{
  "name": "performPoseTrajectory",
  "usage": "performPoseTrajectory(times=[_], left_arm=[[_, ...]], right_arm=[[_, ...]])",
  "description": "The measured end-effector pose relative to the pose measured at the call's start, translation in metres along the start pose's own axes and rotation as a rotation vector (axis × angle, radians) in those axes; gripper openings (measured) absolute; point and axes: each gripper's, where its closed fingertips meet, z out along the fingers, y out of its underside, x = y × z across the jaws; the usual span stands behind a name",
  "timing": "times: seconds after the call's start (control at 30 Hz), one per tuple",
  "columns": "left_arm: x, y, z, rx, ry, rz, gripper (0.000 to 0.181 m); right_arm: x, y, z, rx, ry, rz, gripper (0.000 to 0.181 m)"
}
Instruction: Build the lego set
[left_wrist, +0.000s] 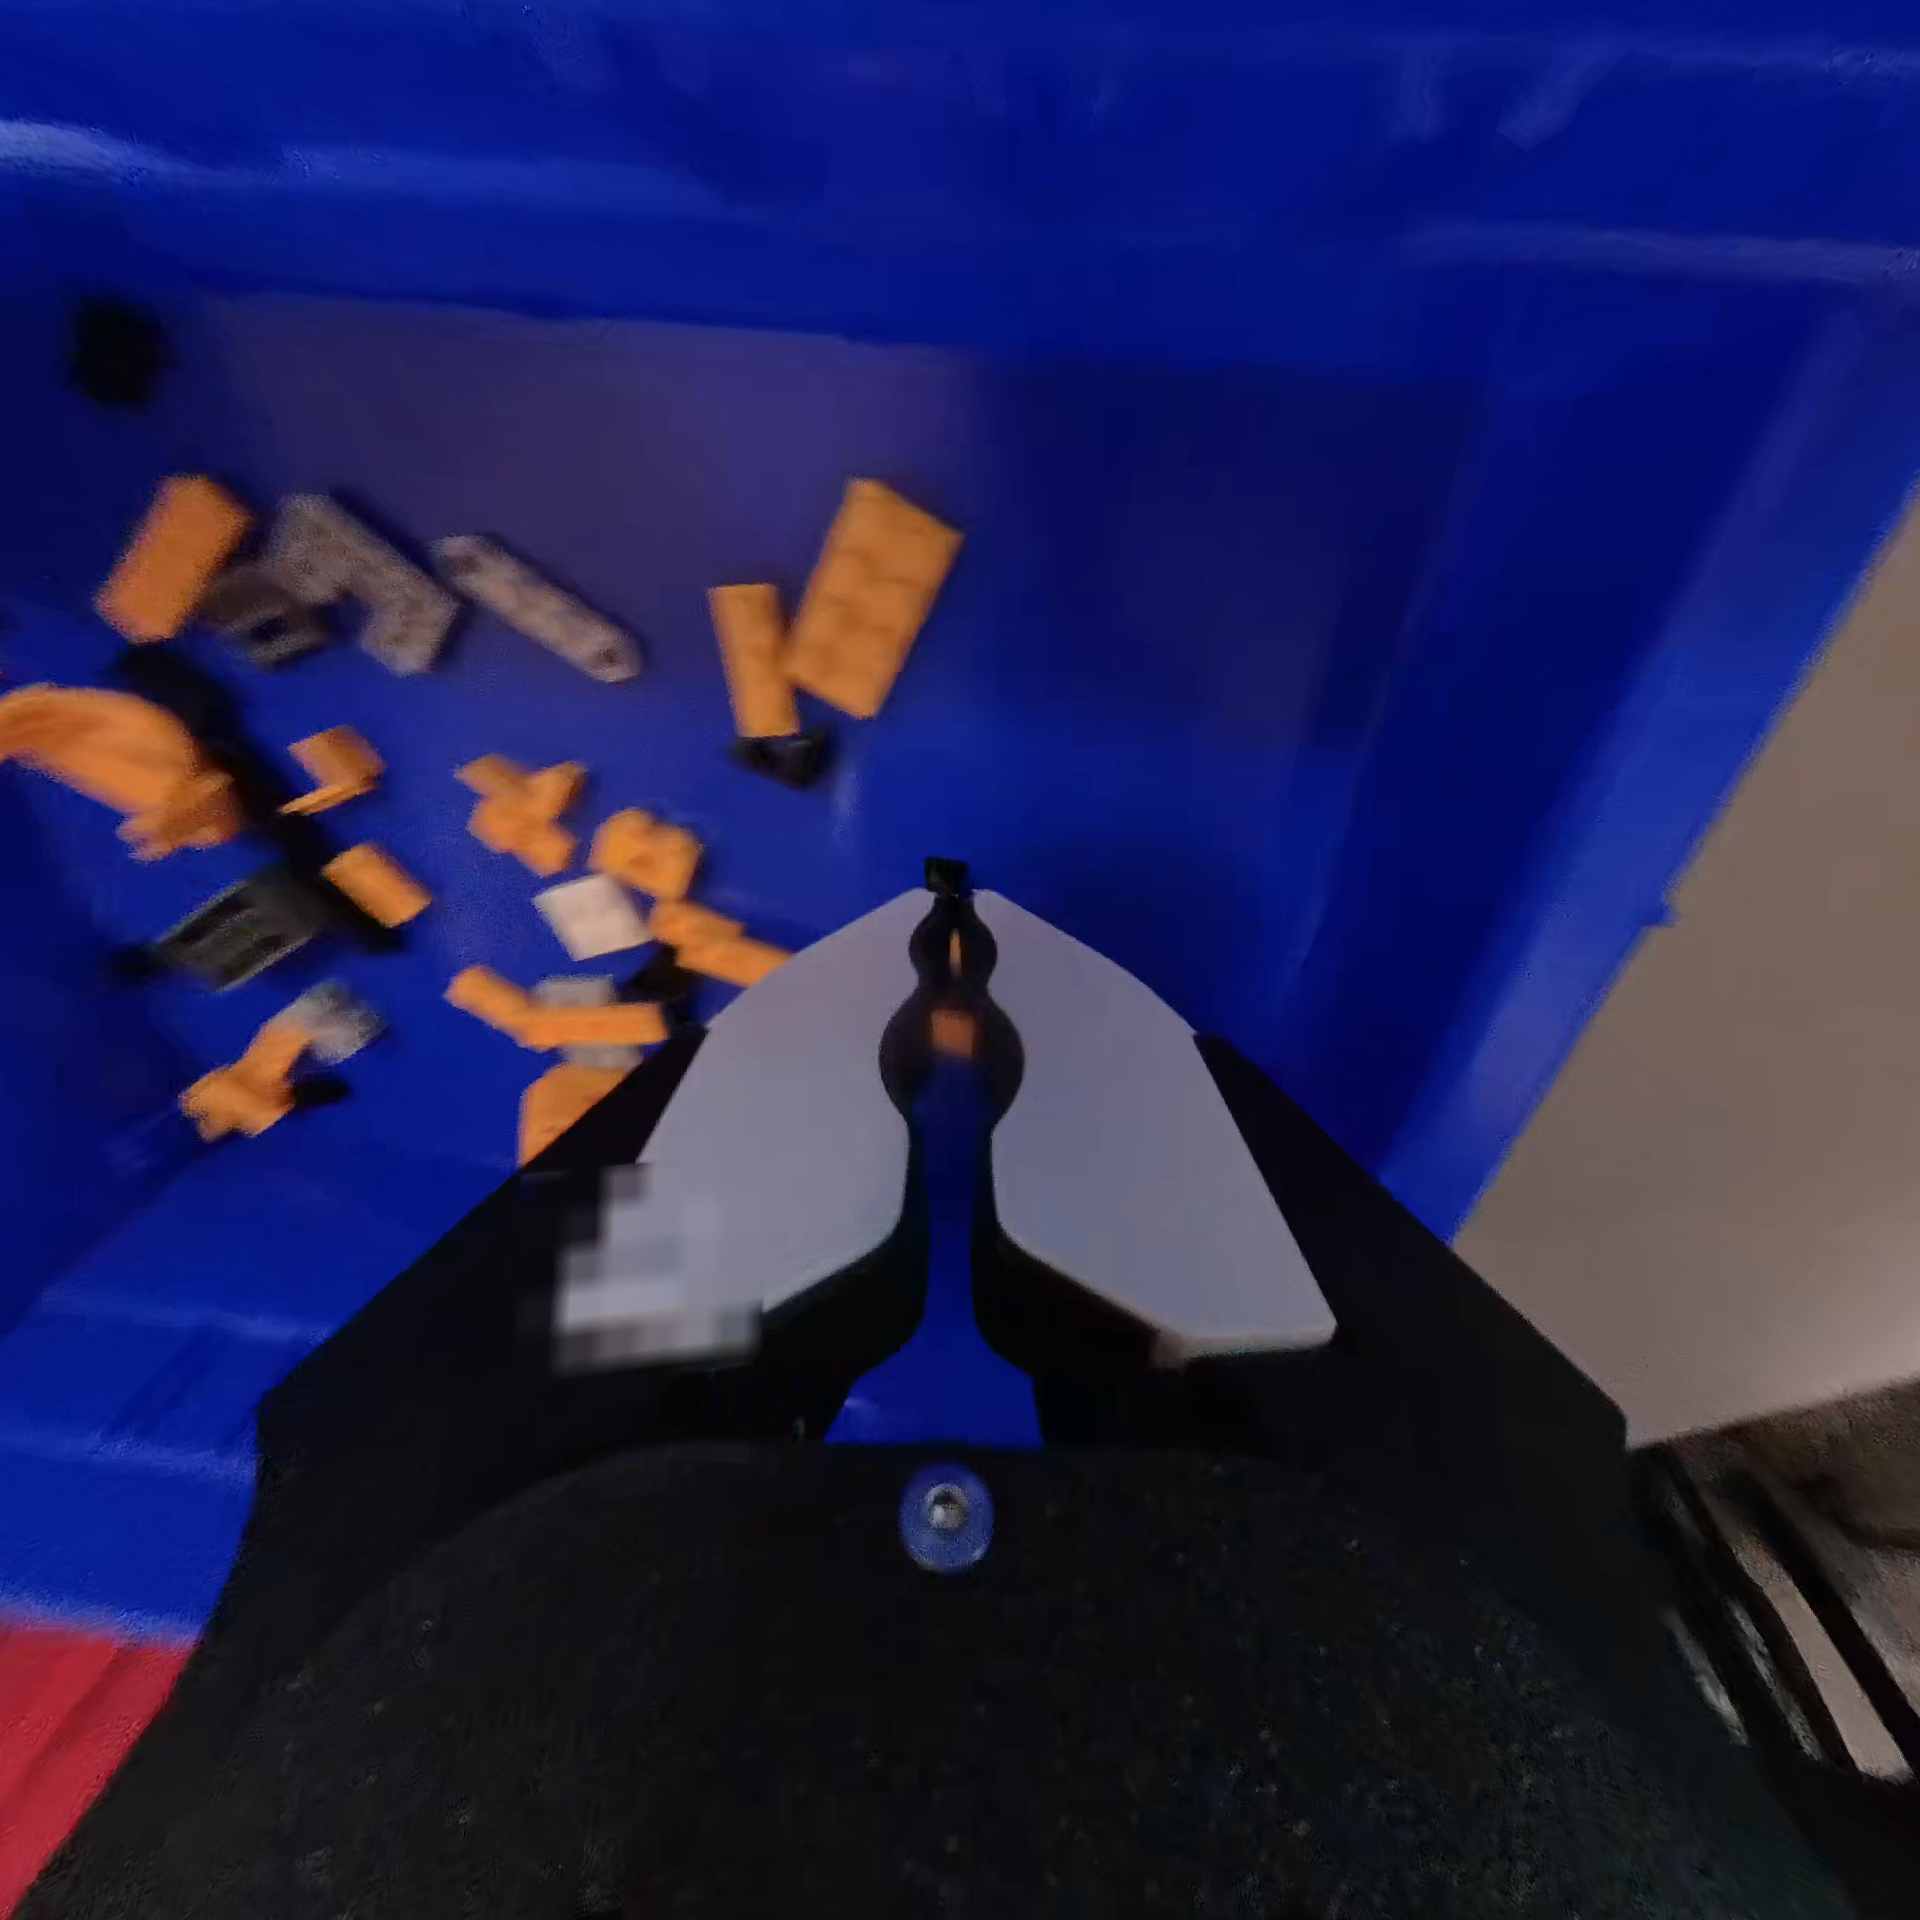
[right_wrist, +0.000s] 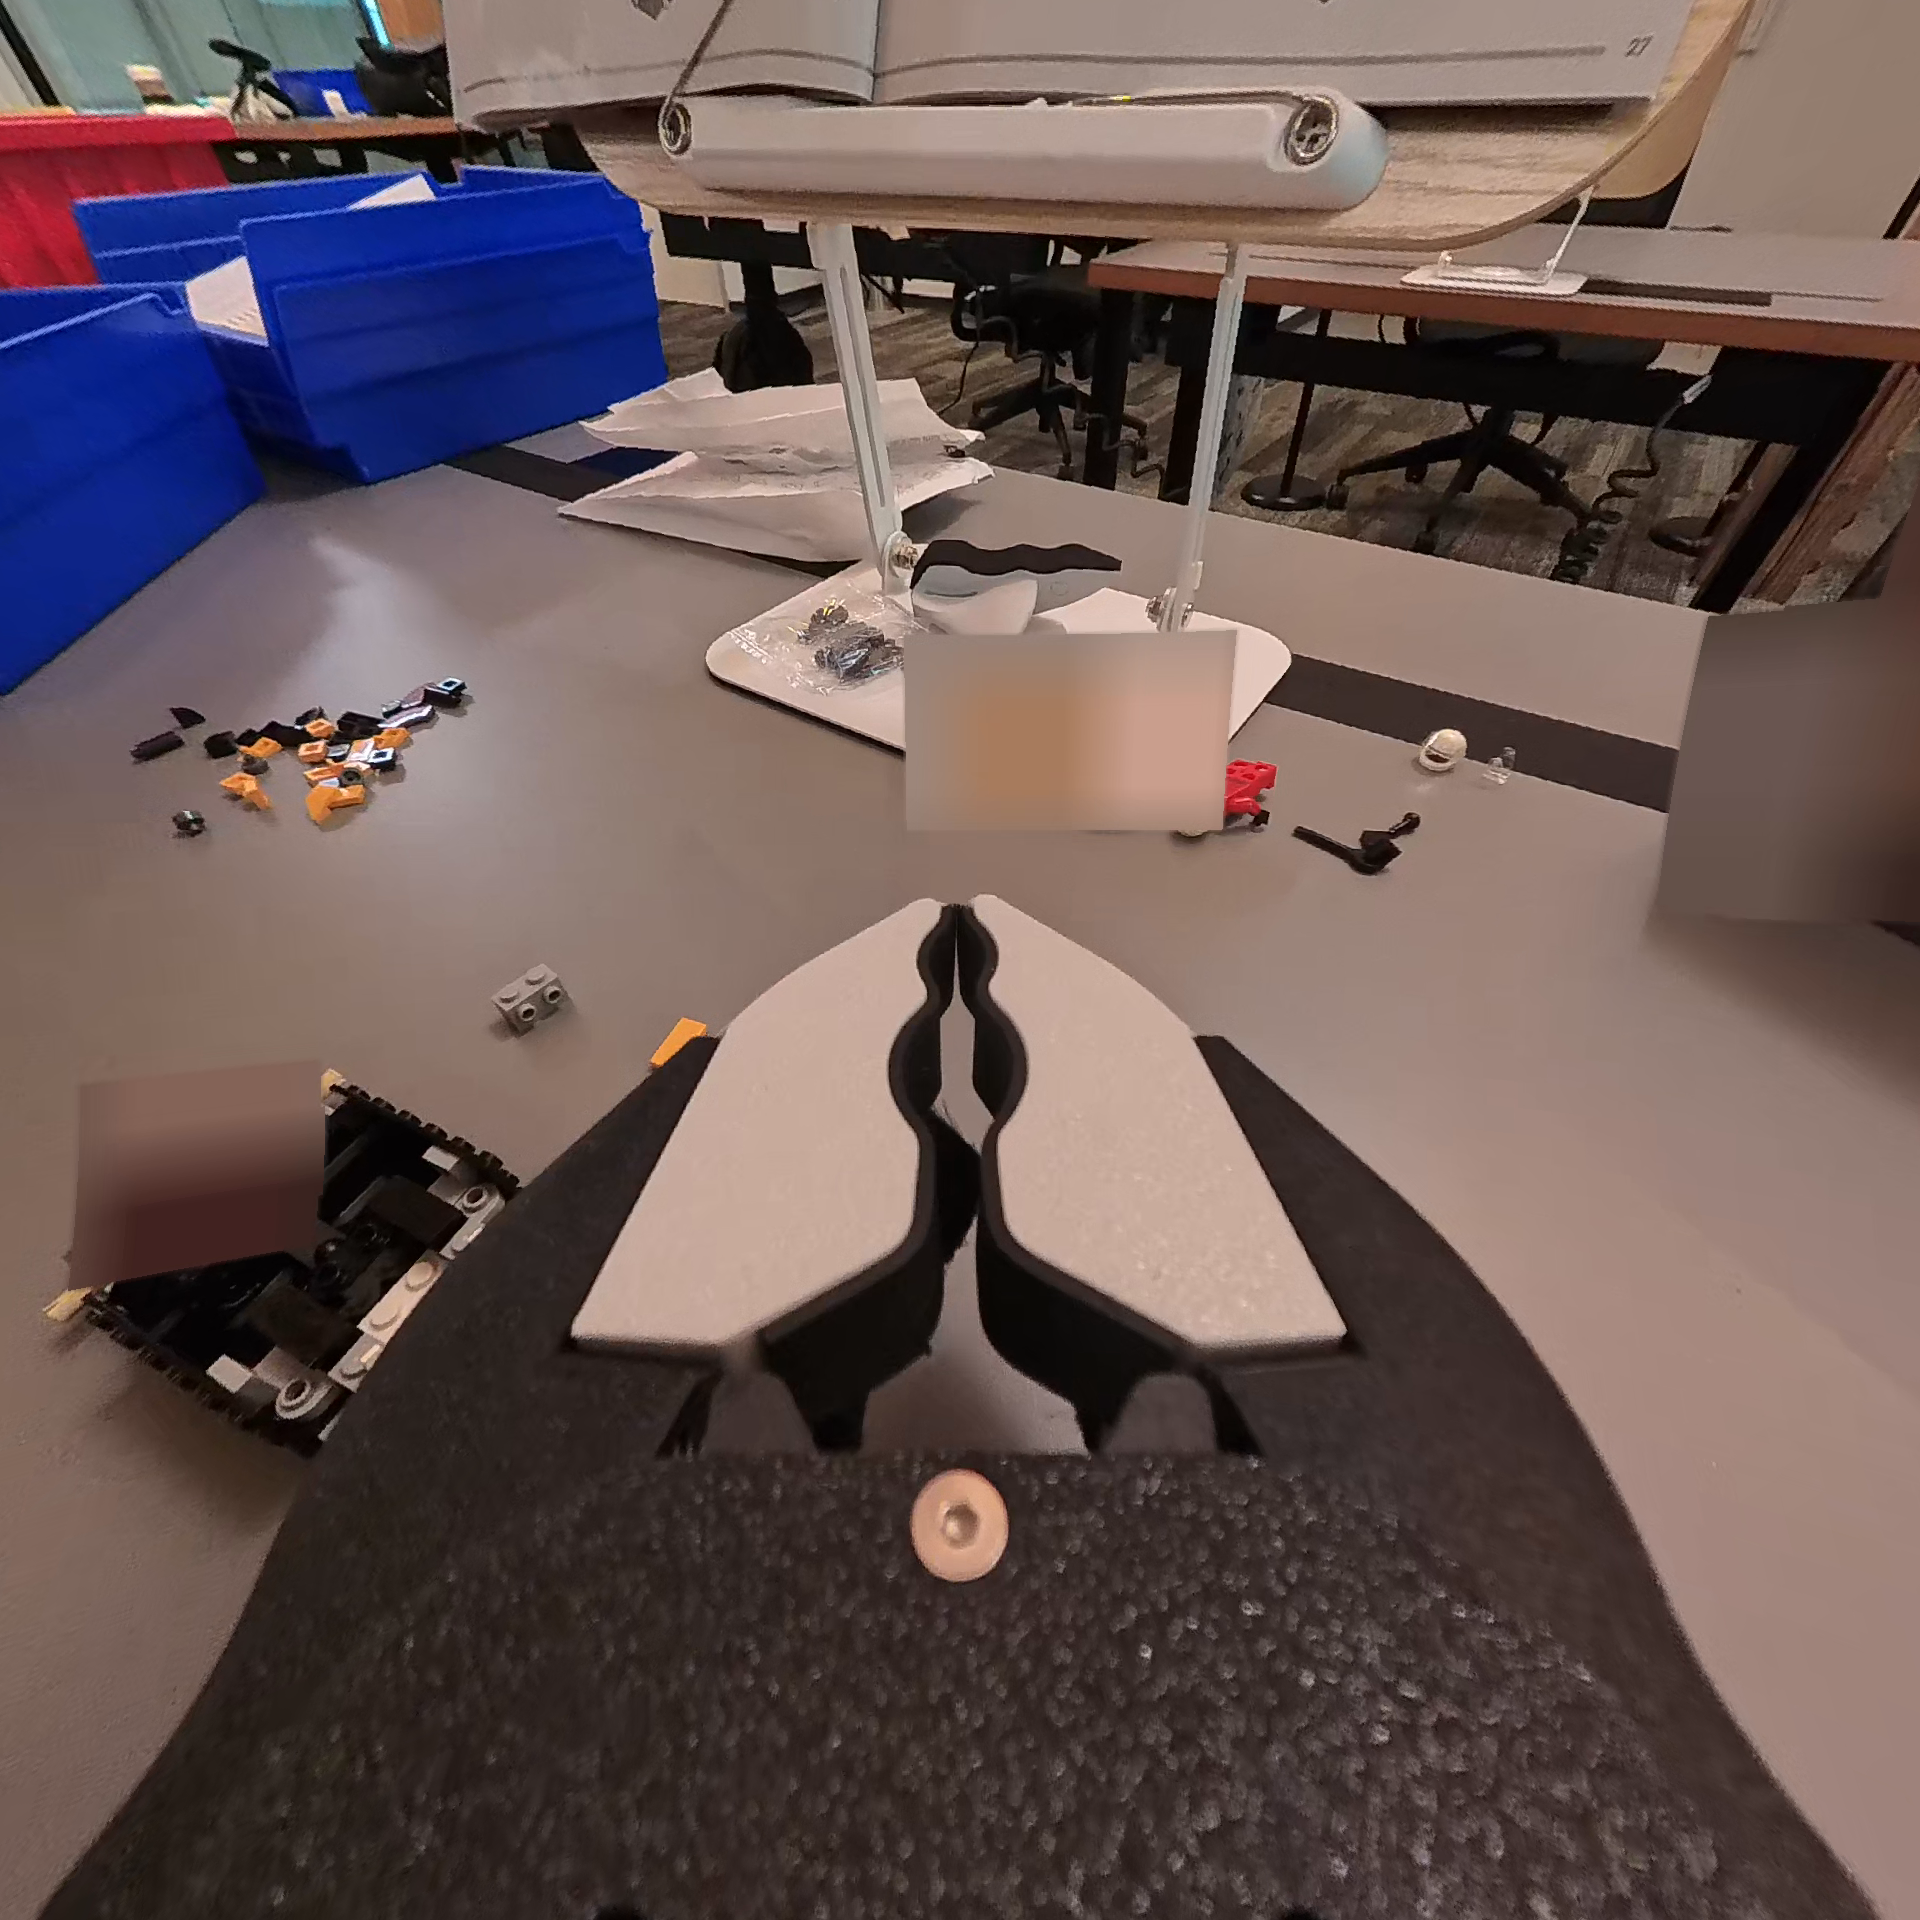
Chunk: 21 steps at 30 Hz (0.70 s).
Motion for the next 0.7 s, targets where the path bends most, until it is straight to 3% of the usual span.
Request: performPoseTrajectory(times=[0.17,0.27,0.57,0.7], left_arm=[[-0.043,-0.009,-0.028,0.179,-0.134,-0.151,0.002],[-0.071,-0.004,-0.039,0.236,-0.203,-0.271,0.012],[-0.093,0.015,-0.013,0.137,-0.173,-0.376,0.025],[-0.094,0.034,-0.003,0.005,-0.156,-0.374,0.031]], right_arm=[[0.000,-0.001,-0.001,0.004,-0.007,0.009,0.000],[-0.001,0.000,0.000,0.000,-0.014,0.010,0.000],[-0.003,0.003,0.001,-0.014,-0.024,0.007,0.000],[-0.005,0.004,0.002,-0.022,-0.032,0.012,0.000]])
